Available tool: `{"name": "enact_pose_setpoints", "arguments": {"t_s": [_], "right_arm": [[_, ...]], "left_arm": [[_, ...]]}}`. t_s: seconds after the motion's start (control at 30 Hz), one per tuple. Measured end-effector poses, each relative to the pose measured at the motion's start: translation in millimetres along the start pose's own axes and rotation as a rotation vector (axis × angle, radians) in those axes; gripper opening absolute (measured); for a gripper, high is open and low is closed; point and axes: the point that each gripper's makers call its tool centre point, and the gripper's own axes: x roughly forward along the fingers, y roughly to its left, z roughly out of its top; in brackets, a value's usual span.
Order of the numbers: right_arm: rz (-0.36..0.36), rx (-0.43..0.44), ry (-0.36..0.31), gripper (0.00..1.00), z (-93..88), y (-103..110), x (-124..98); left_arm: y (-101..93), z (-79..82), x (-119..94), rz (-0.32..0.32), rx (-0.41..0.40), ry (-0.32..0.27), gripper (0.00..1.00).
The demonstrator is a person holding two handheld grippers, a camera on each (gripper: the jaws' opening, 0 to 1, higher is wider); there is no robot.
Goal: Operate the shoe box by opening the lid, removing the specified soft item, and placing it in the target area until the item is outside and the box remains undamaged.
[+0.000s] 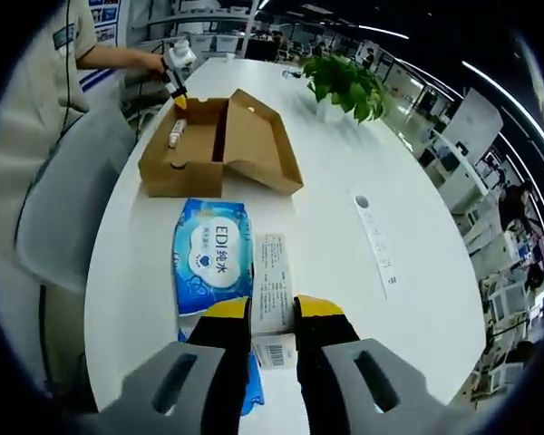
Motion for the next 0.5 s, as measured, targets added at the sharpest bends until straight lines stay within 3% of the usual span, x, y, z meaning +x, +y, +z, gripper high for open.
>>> {"name": "enact_pose_setpoints", "arguments": {"t_s": [0.5], "right_arm": [[0.029,0.015,0.07,0.15,-45.9,-8,21]], "left_arm": [[0.1,-0.6,1,0.014,0.007,0.023,0.09]]}}
